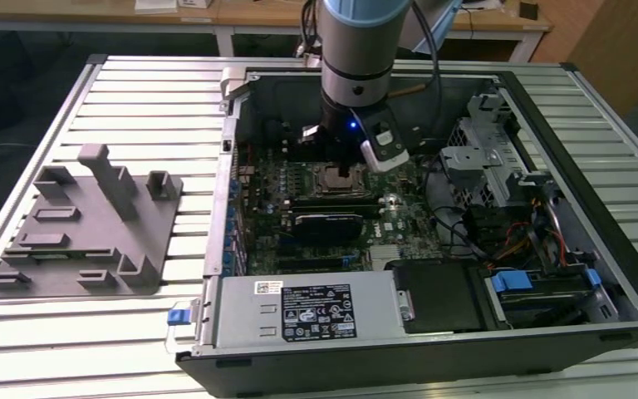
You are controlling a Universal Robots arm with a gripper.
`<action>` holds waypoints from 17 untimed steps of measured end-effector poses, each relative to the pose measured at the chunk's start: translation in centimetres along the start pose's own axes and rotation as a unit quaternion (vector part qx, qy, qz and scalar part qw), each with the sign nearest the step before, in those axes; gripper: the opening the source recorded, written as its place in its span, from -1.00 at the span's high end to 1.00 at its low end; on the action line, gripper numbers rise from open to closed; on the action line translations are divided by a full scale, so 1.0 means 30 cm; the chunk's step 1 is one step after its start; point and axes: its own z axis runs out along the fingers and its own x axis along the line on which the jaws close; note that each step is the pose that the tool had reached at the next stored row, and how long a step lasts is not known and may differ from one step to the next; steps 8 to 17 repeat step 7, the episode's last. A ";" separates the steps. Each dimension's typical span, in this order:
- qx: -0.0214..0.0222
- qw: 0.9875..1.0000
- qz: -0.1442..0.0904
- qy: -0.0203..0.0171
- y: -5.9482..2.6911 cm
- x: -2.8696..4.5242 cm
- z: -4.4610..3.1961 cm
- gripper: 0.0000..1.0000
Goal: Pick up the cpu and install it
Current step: 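Install the second cpu locking lever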
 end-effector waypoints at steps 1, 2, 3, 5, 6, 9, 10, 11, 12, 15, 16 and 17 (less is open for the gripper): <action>0.000 1.000 0.000 0.000 0.001 -0.001 0.000 0.79; 0.000 1.000 0.000 0.000 0.001 -0.001 0.000 0.79; 0.000 1.000 0.000 0.000 0.001 -0.001 0.000 0.79; 0.000 1.000 0.000 0.000 0.001 -0.002 0.000 0.79; 0.000 1.000 0.000 0.000 0.001 -0.002 0.000 0.79; 0.000 1.000 0.000 0.000 0.001 -0.002 0.000 0.79; 0.000 1.000 0.000 0.000 0.001 -0.002 0.000 0.79; 0.000 1.000 0.000 0.000 0.001 -0.002 0.000 0.79; 0.000 1.000 0.000 0.000 0.001 -0.002 0.000 0.79; 0.000 1.000 0.000 0.000 0.001 -0.002 0.000 0.79; 0.000 1.000 0.000 0.000 0.001 -0.002 0.000 0.79; 0.000 1.000 0.000 0.000 0.001 -0.002 0.000 0.79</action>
